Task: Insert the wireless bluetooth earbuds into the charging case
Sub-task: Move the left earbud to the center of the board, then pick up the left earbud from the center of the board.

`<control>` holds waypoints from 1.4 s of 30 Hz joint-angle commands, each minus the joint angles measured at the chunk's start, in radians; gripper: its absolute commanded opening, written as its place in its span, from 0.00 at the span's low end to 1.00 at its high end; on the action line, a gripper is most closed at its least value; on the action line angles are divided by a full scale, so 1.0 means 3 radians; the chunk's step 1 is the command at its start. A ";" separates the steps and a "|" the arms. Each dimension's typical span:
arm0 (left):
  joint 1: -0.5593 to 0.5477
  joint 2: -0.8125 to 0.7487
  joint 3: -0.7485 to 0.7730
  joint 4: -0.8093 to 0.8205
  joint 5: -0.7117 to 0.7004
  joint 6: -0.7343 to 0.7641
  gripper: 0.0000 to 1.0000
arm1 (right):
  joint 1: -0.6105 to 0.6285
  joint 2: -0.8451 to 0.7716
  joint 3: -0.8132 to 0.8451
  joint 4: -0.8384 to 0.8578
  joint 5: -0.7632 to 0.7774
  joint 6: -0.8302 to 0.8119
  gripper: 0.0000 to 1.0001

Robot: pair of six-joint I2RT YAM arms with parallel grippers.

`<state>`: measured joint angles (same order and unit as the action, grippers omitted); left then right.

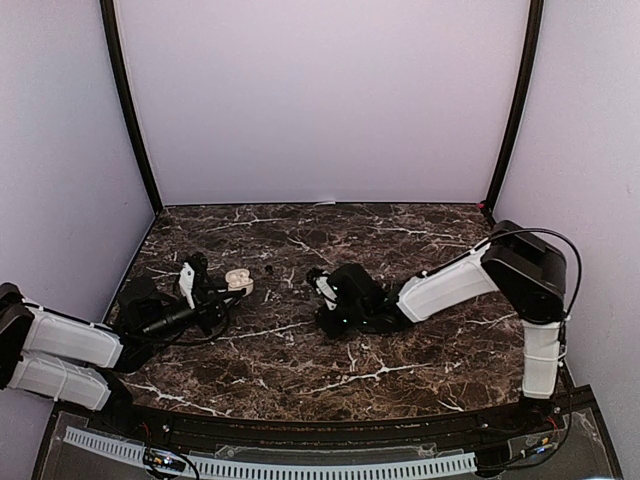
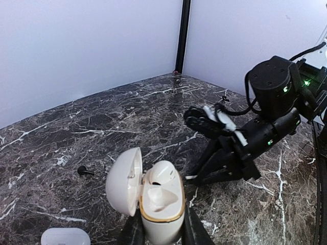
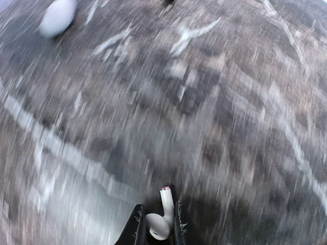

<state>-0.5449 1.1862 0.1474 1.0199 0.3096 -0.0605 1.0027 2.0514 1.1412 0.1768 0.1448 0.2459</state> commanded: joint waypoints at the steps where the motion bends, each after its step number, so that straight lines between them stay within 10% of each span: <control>1: 0.0022 0.0087 0.0029 0.0076 0.0227 0.0040 0.00 | 0.0071 -0.0494 -0.0865 0.0183 -0.0655 -0.0407 0.09; 25: 0.0021 0.0418 0.0084 0.0350 0.0786 0.0125 0.00 | 0.0227 -0.1388 -0.1823 0.0384 -0.0614 -0.0582 0.39; 42: 0.0017 0.0486 0.0061 0.0482 0.0994 0.0175 0.00 | 0.0513 -0.1479 -0.2293 0.0922 -0.0278 -0.0340 0.39</control>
<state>-0.5449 1.3239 0.1566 1.1095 0.5728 -0.0246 1.1408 1.6104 0.4957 0.4038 0.0315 0.1181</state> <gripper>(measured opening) 0.229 0.394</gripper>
